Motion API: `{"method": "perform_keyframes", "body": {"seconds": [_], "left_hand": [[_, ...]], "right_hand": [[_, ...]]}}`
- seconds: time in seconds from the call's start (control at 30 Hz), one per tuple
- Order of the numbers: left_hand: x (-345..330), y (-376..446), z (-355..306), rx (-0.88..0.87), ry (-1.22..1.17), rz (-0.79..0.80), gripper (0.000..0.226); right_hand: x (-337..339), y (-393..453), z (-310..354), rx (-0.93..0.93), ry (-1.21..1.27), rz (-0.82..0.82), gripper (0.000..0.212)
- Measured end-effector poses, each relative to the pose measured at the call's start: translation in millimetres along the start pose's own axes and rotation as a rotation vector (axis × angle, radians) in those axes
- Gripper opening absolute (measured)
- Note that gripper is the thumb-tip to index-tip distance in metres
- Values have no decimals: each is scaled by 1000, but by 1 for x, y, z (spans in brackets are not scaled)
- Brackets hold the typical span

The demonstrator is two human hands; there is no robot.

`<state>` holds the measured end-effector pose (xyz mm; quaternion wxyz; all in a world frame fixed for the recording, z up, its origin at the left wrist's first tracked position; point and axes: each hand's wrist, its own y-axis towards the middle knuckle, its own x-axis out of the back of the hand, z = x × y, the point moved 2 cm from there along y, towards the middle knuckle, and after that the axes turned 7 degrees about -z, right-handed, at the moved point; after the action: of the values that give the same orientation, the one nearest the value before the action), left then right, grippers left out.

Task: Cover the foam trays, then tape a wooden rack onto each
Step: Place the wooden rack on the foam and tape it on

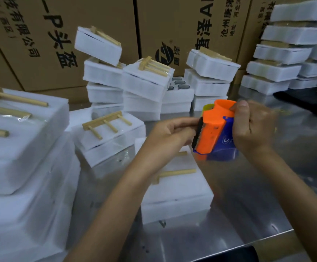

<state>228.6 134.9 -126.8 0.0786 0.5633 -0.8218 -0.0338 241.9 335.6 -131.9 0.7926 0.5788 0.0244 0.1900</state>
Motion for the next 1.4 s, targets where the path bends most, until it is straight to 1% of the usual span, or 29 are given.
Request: {"method": "perform_keyframes", "body": {"seconds": [0.13, 0.27, 0.37, 0.43, 0.5, 0.57, 0.63, 0.73, 0.8, 0.83, 0.9, 1.0, 1.1, 1.17, 1.2, 1.27, 1.3, 1.4], "left_hand": [[8, 1, 7, 47, -123, -137, 24], [13, 2, 10, 10, -86, -198, 13], [13, 4, 13, -41, -24, -267, 14], [10, 5, 14, -56, -35, -273, 15], [9, 8, 14, -44, -69, -286, 18], [11, 13, 15, -29, -95, -336, 19], [15, 17, 15, -16, -138, -370, 16], [24, 20, 15, 19, -231, -381, 16], [34, 21, 14, 33, -302, -390, 26], [42, 21, 13, 43, -345, -392, 31], [64, 20, 15, 74, -448, -404, 34], [99, 14, 22, 143, -588, -429, 30], [115, 6, 36, 239, -740, -448, 22], [114, 1, 43, 293, -849, -425, 18], [113, -1, 45, 307, -881, -413, 14], [110, -3, 47, 313, -881, -409, 7], [109, -2, 49, 307, -845, -422, 10], [105, 5, 55, 232, -616, -553, 16]], "right_hand": [[-5, -1, 8, 24, 17, -12, 58], [-9, 2, 13, 45, 16, 9, 57], [-12, 7, 17, 44, 10, 52, 55], [-17, 11, 19, 45, -2, 76, 51], [-26, 15, 20, 22, -7, 166, 52], [-37, 18, 19, 0, -13, 302, 52], [-49, 22, 21, 71, -93, 408, 44], [-60, 27, 22, 159, -155, 487, 32], [-63, 27, 20, 189, -136, 521, 28], [-64, 27, 16, 190, -144, 530, 30], [-63, 27, 1, 134, -188, 554, 35], [-58, 29, -29, 48, -329, 655, 47], [-56, 37, -46, 12, -366, 815, 52], [-60, 41, -50, -5, -363, 954, 52], [-62, 41, -51, -29, -365, 994, 54], [-65, 40, -54, -70, -380, 1017, 56], [-65, 38, -55, -60, -382, 1025, 54], [-66, 31, -58, -58, -311, 1096, 45]]}}
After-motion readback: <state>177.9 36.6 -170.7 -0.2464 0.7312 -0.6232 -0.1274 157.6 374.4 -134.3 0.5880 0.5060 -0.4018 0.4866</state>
